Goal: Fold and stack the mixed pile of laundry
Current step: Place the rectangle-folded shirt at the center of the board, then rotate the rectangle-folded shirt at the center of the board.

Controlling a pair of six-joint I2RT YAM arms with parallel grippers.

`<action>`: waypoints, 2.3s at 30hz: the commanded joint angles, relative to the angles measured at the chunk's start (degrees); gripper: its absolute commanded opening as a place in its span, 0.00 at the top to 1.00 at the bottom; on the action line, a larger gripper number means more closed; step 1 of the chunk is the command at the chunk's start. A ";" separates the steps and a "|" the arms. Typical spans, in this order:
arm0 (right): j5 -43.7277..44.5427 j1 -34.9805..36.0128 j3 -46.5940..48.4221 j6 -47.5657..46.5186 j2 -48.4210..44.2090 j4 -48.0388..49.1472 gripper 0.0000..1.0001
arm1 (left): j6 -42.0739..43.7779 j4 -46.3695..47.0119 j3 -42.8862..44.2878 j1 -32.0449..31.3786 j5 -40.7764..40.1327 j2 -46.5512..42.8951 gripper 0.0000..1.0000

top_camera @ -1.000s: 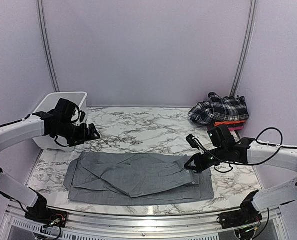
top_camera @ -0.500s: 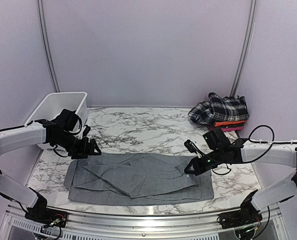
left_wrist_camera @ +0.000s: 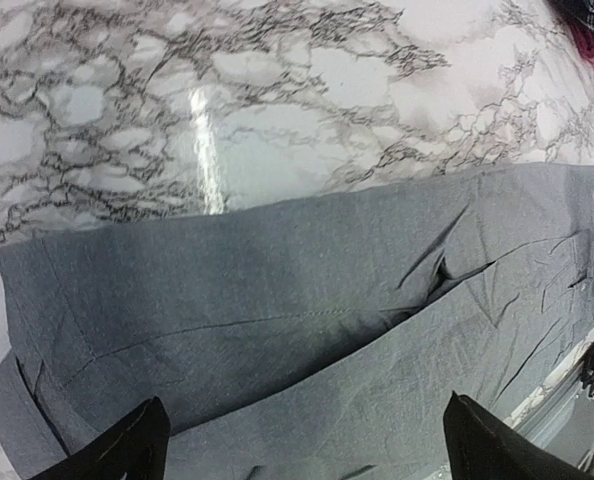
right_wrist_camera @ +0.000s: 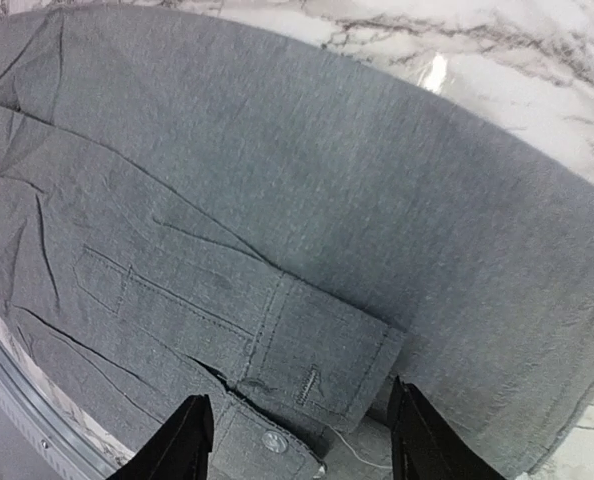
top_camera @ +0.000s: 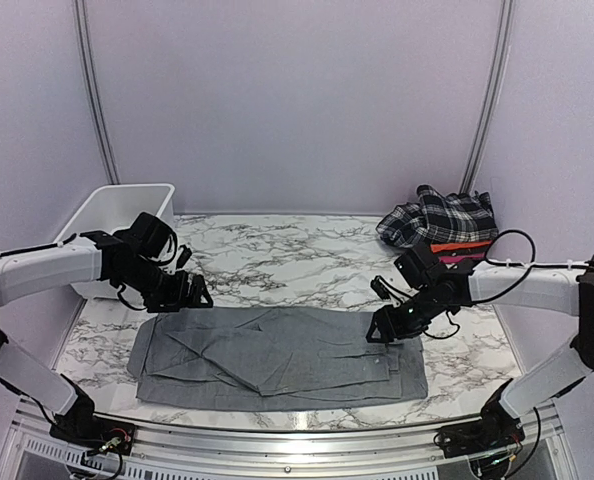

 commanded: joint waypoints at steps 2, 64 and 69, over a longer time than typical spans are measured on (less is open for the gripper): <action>5.06 -0.49 7.06 -0.18 -3.74 -4.84 0.43 | 1.53 -1.94 3.90 -5.46 -5.90 -0.28 0.01; -24.81 14.56 8.24 3.84 22.09 21.14 0.63 | 5.64 -3.91 42.41 -10.68 -13.51 50.50 0.10; -22.72 12.13 21.25 0.41 29.81 16.82 0.61 | 7.62 -6.91 58.77 -5.67 -13.91 56.48 0.04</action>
